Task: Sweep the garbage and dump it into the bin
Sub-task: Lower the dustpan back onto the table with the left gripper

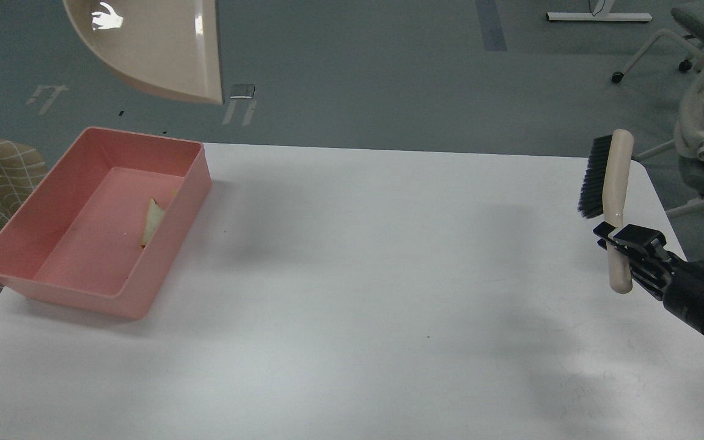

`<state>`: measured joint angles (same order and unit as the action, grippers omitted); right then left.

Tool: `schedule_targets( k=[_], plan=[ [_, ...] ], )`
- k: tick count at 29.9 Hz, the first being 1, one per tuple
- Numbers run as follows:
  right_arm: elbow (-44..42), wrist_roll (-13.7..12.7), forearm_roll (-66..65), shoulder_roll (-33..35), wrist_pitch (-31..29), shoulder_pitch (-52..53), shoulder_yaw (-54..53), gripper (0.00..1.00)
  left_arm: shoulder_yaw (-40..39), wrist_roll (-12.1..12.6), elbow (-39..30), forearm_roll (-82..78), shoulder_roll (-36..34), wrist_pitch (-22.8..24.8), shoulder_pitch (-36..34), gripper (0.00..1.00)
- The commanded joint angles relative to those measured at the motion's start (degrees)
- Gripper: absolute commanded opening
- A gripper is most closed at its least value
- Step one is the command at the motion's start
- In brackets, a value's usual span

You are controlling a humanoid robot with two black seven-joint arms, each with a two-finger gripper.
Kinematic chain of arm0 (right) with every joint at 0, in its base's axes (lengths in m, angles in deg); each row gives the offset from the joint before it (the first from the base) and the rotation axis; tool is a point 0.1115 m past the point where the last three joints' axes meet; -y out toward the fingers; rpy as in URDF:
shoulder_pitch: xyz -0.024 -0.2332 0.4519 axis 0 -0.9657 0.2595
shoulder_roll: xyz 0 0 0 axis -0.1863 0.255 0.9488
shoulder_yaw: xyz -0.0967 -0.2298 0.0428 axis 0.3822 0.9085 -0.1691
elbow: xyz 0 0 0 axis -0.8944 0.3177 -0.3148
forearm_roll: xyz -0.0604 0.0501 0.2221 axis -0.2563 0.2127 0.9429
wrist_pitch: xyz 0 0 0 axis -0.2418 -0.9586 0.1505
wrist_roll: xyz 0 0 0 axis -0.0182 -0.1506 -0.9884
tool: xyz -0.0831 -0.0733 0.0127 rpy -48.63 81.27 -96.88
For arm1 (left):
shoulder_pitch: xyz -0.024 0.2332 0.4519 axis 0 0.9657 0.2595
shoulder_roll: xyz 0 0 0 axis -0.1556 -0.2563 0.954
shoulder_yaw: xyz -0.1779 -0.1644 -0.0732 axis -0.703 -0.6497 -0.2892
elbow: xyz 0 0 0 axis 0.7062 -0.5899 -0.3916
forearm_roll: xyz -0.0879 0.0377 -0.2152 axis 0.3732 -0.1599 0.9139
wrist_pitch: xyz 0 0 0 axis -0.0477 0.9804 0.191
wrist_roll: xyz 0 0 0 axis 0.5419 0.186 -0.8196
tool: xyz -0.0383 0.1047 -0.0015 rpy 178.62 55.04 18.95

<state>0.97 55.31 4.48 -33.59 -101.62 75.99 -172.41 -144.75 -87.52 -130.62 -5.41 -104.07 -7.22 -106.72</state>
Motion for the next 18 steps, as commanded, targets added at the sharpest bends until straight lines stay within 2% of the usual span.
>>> schedule_targets(
  k=[1,4,5,8,12,15,18],
  plan=[
    [-0.2,0.0,-3.2,4.5,0.0,2.7,0.9,0.00,1.6,1.3,-0.1,-0.5,10.1,0.0,-1.3,0.01],
    [-1.9,0.0,-4.4,6.2,0.0,5.5,3.2,0.00,9.2,5.1,0.7,-1.9,18.2,0.0,-6.6,0.01],
    [-2.1,0.0,-4.9,6.5,0.0,5.8,3.7,0.00,11.2,5.4,0.9,-2.2,19.4,0.0,-7.3,0.01],
    [-3.9,0.2,-11.3,7.1,0.0,5.9,7.2,0.00,20.9,5.2,2.5,-2.3,24.3,-6.3,-9.0,0.01],
    [-3.6,0.2,-14.0,7.0,0.0,5.4,9.3,0.00,27.0,5.2,4.5,-2.2,31.6,-11.3,-9.2,0.01],
    [-2.8,0.2,-13.9,6.7,0.0,5.2,9.3,0.00,29.7,5.2,6.1,-2.3,34.9,-12.7,-8.4,0.01],
    [-1.8,0.2,-13.9,6.7,0.0,4.6,9.5,0.00,32.0,5.2,6.1,-2.3,35.4,-13.8,-8.0,0.01]
  ],
)
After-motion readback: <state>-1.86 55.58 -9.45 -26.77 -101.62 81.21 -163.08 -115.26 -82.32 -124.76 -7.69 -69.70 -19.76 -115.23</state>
